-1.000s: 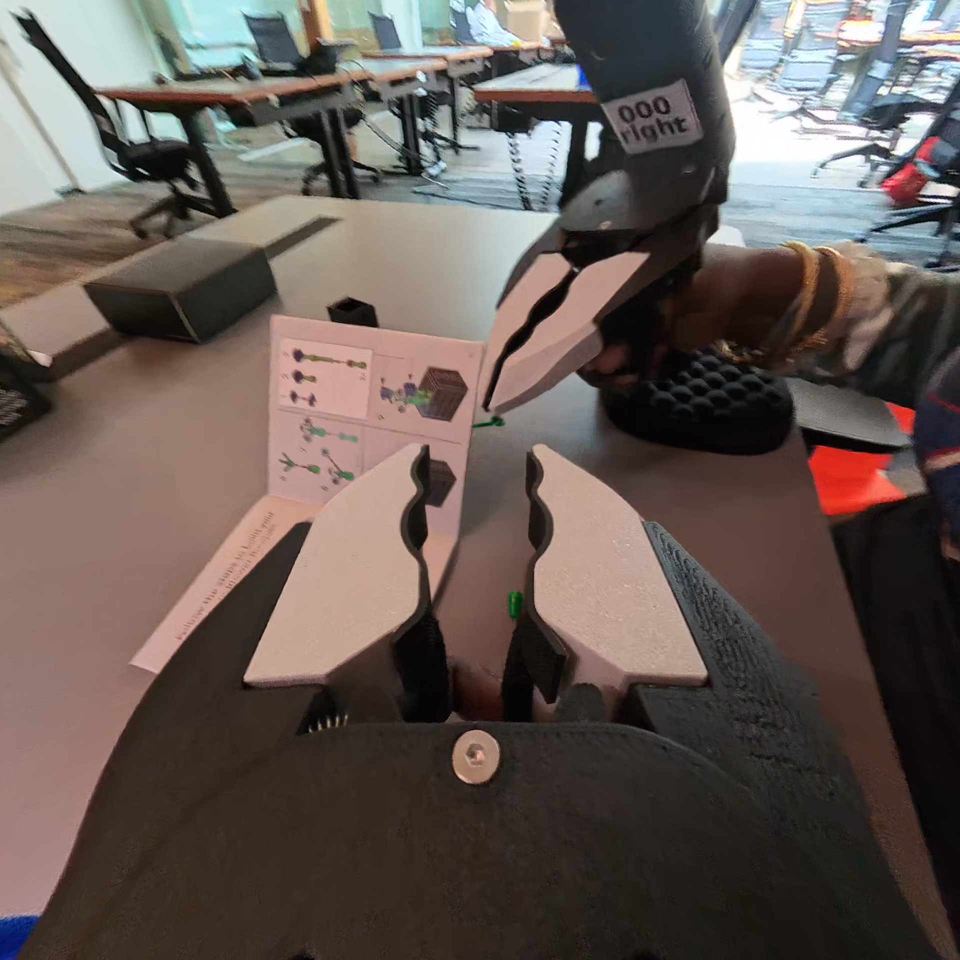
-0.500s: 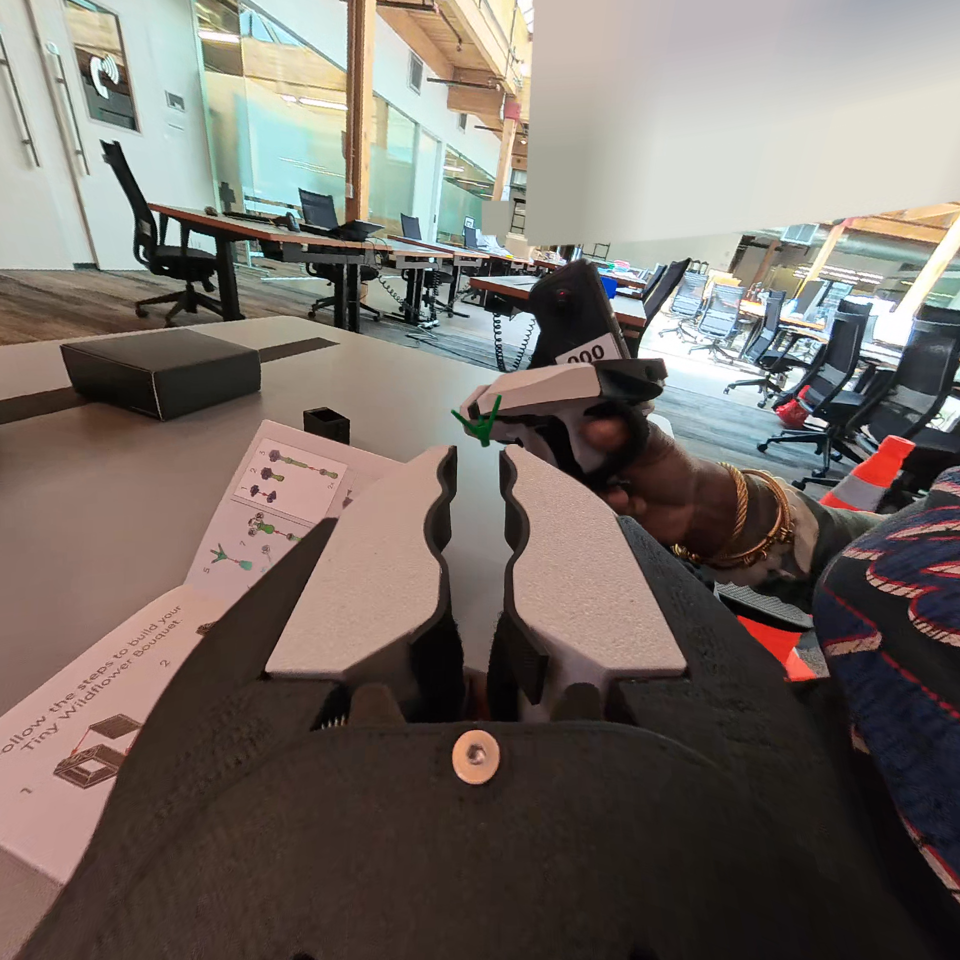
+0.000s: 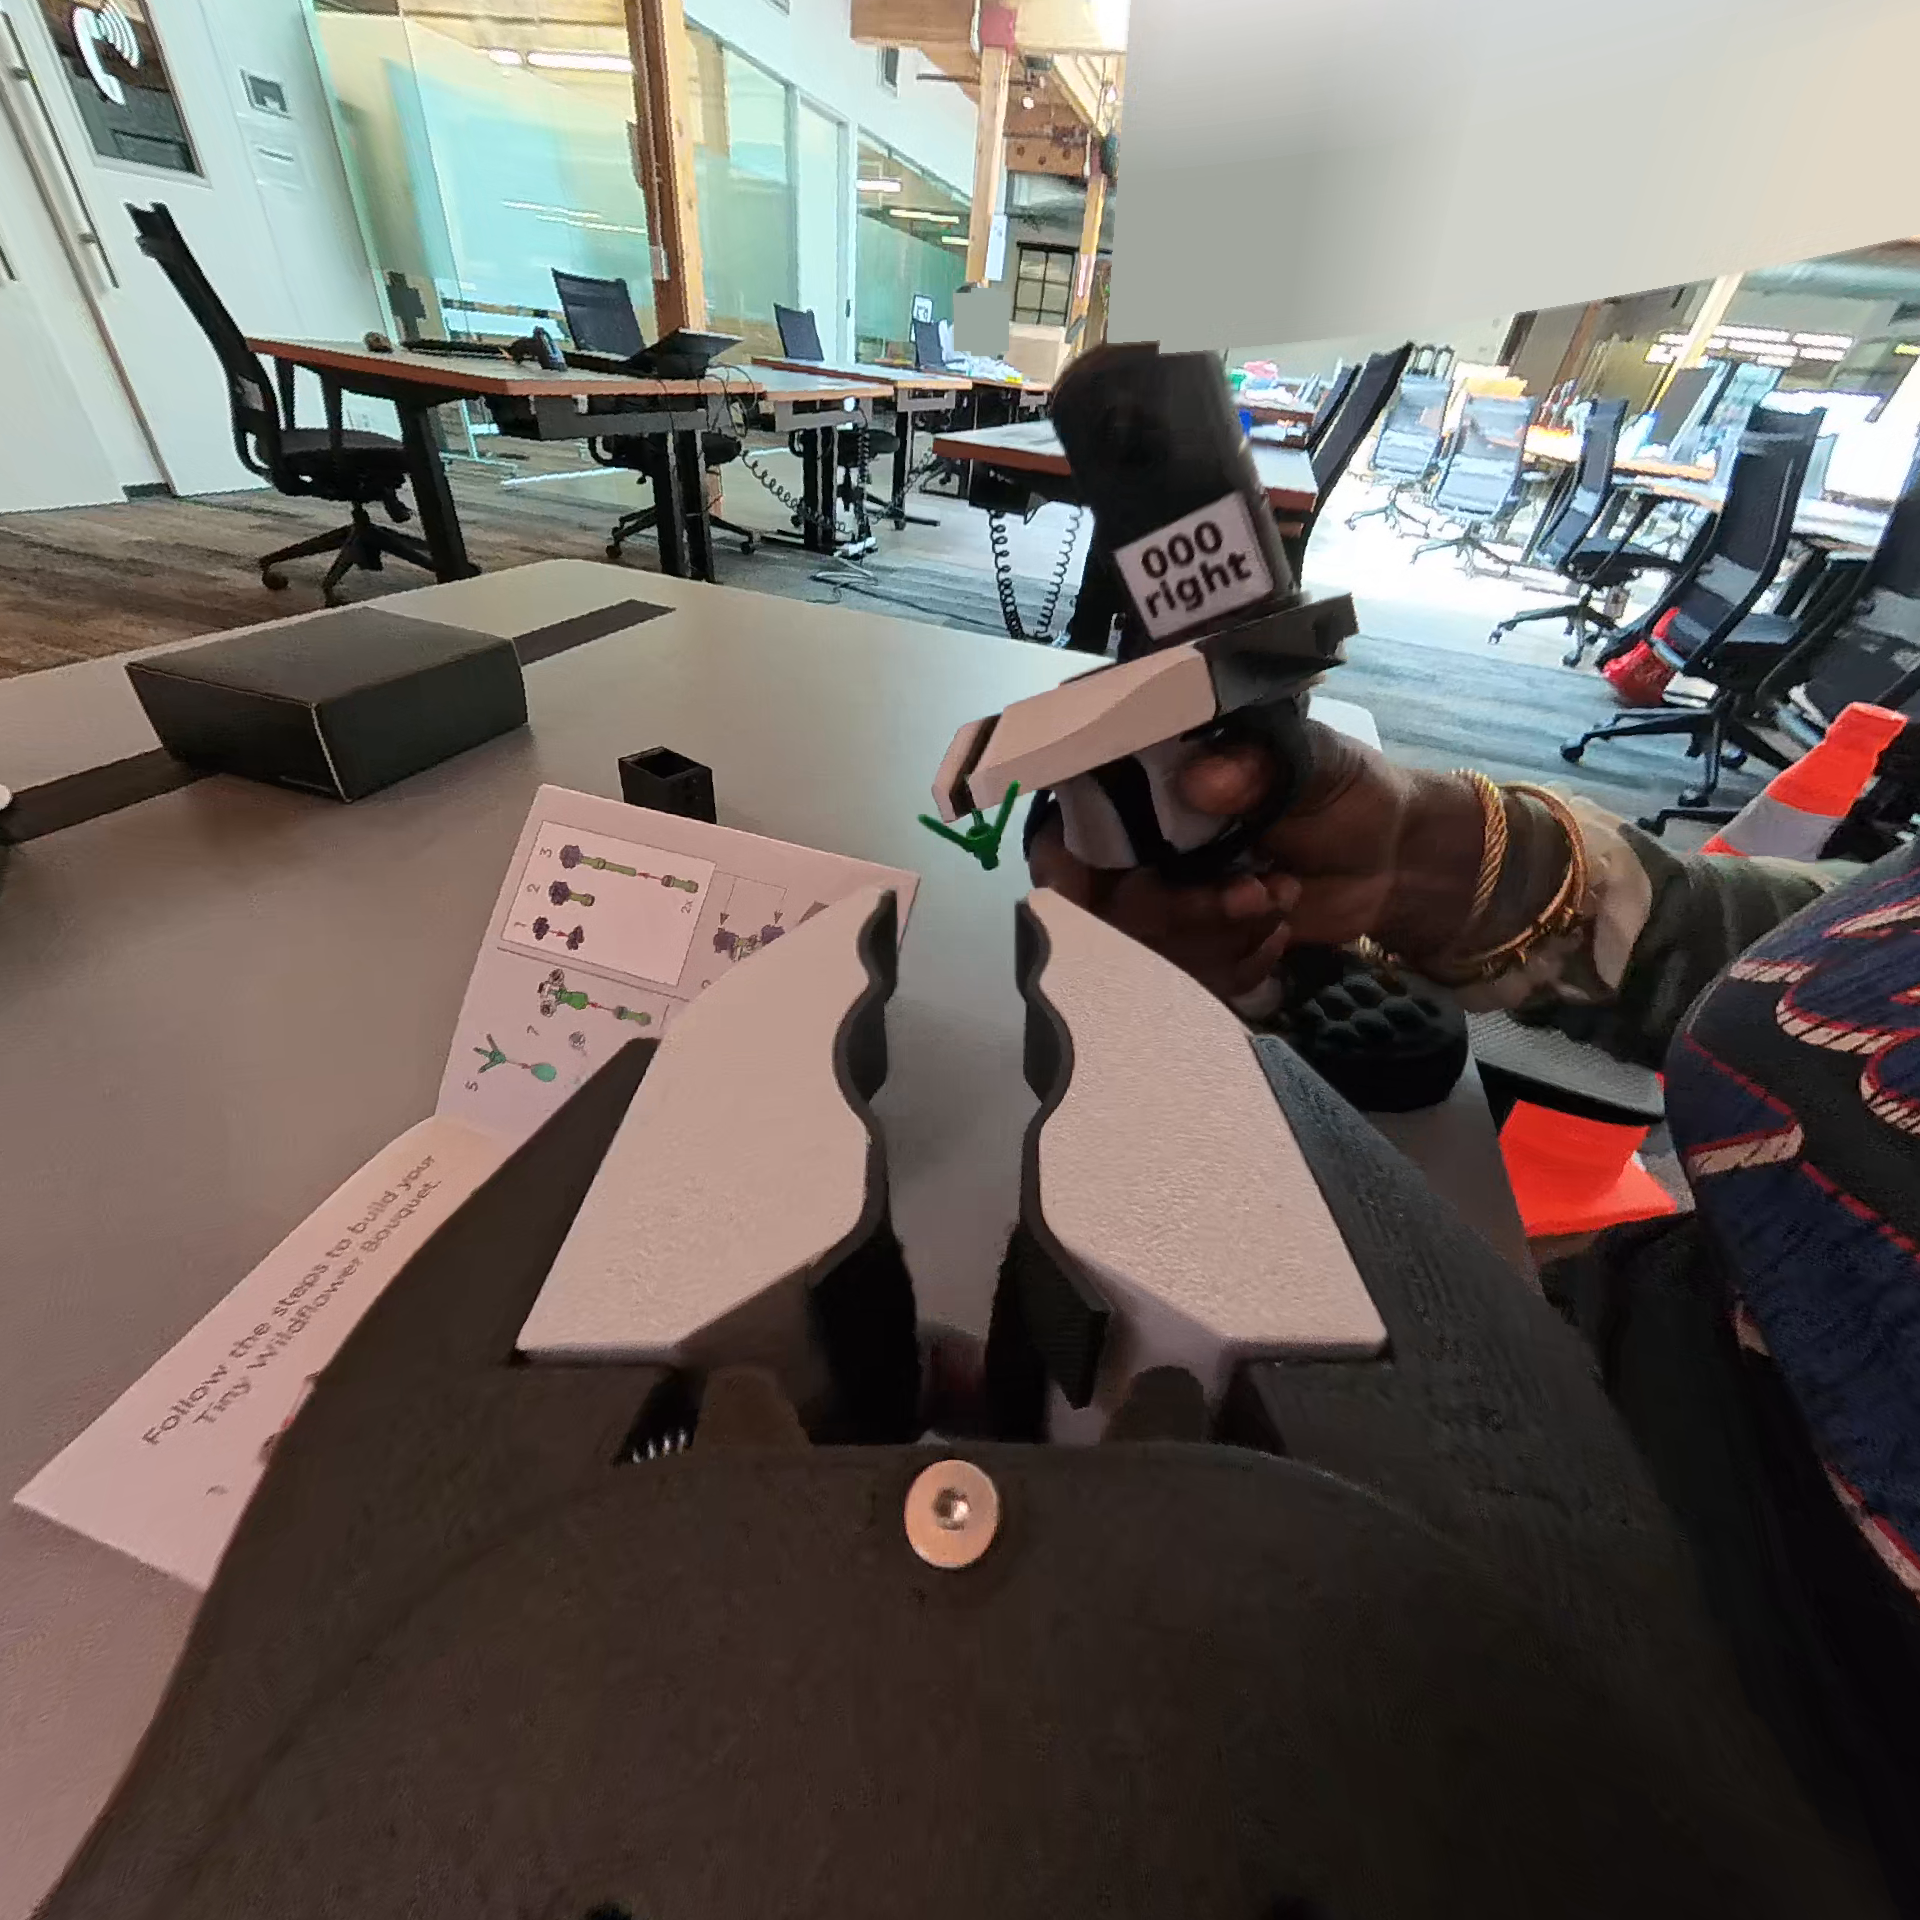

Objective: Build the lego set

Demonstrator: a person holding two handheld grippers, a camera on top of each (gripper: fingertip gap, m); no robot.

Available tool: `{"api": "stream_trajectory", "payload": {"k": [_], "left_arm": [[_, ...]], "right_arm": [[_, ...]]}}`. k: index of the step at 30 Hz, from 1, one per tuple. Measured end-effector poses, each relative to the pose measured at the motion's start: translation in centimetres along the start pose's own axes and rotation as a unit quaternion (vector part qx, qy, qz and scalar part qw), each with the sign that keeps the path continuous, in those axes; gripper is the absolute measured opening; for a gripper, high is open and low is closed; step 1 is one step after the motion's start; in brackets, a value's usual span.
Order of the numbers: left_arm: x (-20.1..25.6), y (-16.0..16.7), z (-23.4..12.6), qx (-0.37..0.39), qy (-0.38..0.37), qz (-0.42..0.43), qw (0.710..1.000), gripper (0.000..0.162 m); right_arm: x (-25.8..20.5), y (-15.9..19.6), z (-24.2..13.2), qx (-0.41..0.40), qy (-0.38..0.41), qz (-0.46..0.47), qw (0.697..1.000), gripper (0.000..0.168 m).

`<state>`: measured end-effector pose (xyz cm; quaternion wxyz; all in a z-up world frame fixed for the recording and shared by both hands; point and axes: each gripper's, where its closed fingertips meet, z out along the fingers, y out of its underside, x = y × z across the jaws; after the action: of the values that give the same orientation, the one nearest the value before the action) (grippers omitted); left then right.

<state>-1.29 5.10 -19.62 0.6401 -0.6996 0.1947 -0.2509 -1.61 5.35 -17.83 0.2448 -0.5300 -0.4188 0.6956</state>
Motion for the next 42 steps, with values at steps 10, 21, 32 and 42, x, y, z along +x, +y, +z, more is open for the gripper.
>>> {"api": "stream_trajectory", "payload": {"k": [10,21,32,42], "left_arm": [[0.2,0.0,0.0,-0.074,0.000,0.052,0.996,0.019],[0.9,1.3,-0.2,-0.124,0.066,-0.001,0.990,0.013],[1.8,2.3,0.0,-0.144,0.098,0.036,0.984,0.010],[2.3,2.7,0.0,-0.145,0.110,0.063,0.981,0.004]], "right_arm": [[0.7,1.7,-0.3,-0.175,0.078,-0.301,0.934,0.002],[-0.4,3.1,-0.9,-0.252,0.014,-0.490,0.835,0.002],[-1.3,3.7,-0.9,-0.248,-0.030,-0.486,0.838,0.002],[-1.3,4.0,-0.9,-0.251,-0.043,-0.474,0.843,0.002]]}}
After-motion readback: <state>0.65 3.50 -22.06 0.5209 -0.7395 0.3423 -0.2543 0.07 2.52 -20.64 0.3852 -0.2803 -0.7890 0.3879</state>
